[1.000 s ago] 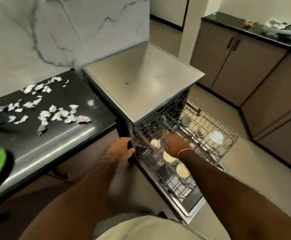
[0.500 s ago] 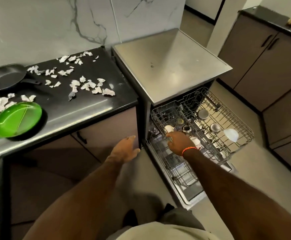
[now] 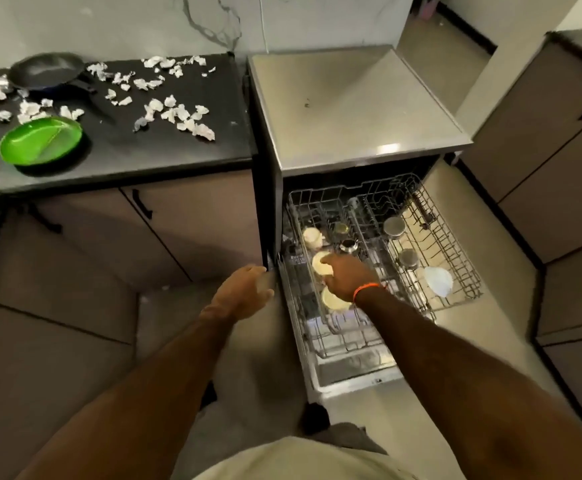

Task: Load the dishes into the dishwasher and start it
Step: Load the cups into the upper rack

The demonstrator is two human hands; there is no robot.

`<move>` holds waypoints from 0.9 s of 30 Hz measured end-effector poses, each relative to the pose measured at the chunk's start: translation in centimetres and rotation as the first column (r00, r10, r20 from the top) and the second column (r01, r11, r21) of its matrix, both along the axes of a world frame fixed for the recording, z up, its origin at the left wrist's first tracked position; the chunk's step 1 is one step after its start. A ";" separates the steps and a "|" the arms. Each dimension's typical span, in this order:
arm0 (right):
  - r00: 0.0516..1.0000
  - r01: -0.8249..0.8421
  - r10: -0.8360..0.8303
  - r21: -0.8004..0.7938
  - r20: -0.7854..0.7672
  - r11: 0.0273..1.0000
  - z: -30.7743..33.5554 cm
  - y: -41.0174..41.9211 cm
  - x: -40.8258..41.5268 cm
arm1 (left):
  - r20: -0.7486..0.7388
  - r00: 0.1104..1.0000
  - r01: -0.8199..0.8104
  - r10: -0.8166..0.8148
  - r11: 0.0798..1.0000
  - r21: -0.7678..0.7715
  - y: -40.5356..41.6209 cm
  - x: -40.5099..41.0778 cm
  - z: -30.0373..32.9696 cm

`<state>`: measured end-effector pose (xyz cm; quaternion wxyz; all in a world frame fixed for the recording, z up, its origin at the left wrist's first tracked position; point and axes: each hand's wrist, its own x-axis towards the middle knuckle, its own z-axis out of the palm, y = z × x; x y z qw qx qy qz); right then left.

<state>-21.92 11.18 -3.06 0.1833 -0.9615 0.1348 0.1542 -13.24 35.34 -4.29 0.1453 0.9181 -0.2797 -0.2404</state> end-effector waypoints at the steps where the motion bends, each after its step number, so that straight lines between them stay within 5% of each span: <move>1: 1.000 -0.014 0.014 -0.003 -0.002 1.000 0.1 -0.5 -1.0 | -0.011 1.000 -0.020 0.020 1.000 -0.008 -0.4 -1.7 0.0; 17: 0.990 -0.133 0.134 -0.039 0.037 0.990 2.0 -5.0 -12.1 | -0.019 0.994 -0.111 0.111 0.994 -0.001 -4.2 -18.1 1.3; 27: 0.998 -0.013 0.014 0.019 -0.062 1.000 -1.0 -9.5 -26.6 | -0.043 0.998 -0.037 0.036 0.999 -0.016 -10.4 -25.7 3.5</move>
